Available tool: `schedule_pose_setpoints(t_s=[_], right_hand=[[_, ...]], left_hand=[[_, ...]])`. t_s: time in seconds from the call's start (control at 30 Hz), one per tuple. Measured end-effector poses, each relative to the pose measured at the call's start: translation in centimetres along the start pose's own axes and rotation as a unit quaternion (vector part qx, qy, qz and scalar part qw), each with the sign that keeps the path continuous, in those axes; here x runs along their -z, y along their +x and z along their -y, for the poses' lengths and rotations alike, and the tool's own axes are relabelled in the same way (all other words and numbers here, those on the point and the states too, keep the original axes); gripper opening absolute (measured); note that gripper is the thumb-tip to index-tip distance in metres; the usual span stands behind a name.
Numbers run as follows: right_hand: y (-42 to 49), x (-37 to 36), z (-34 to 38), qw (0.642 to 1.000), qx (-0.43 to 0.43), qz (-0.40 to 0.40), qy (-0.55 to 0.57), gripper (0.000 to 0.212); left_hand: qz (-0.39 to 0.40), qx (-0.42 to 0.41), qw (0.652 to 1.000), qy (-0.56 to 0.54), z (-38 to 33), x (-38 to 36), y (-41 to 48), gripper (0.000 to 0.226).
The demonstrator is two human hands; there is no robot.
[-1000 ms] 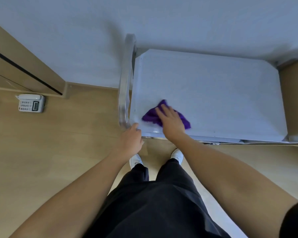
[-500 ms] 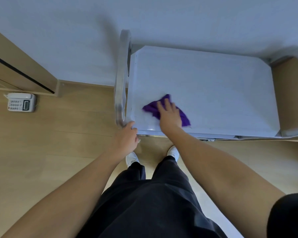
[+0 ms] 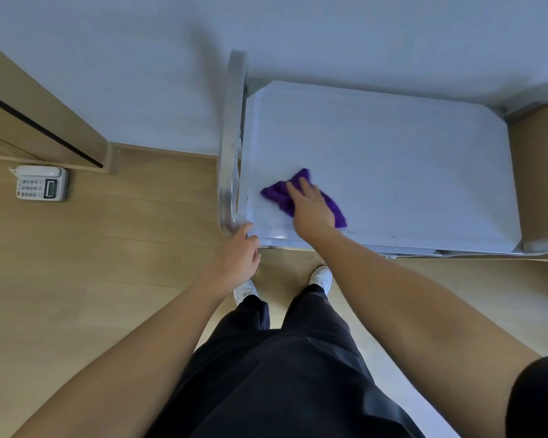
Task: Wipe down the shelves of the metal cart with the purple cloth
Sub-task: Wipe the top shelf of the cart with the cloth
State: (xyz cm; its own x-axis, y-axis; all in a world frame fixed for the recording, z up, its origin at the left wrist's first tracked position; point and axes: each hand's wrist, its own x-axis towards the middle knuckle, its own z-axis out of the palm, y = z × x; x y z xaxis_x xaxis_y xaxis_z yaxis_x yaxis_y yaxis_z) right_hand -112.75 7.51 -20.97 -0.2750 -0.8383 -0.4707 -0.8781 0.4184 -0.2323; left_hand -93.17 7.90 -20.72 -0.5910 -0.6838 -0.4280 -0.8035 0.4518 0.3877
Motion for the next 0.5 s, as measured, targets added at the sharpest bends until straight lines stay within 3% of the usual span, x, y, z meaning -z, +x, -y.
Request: schedule_pose_setpoints(t_s=[0.1, 0.3, 0.4, 0.5], right_hand=[[-0.8, -0.3, 0.1, 0.999, -0.037, -0.014, -0.005, 0.071], [-3.3, -3.4, 5.0, 0.993, 0.116, 0.011, -0.014, 0.074], [-2.4, -2.0, 3.1, 0.995, 0.100, 0.005, 0.011, 0.070], [-0.7, -0.5, 0.0, 0.998, 0.030, -0.027, 0.039, 0.063]], left_hand=[[-0.016, 0.001, 1.000, -0.024, 0.1, -0.7, -0.5, 0.022], [-0.012, 0.009, 0.999, -0.032, 0.6, -0.9, -1.9, 0.022], [-0.013, 0.009, 1.000, -0.014, 0.1, -0.3, -1.5, 0.026], [-0.017, -0.018, 0.999, 0.029, -1.3, 0.4, -0.2, 0.032]])
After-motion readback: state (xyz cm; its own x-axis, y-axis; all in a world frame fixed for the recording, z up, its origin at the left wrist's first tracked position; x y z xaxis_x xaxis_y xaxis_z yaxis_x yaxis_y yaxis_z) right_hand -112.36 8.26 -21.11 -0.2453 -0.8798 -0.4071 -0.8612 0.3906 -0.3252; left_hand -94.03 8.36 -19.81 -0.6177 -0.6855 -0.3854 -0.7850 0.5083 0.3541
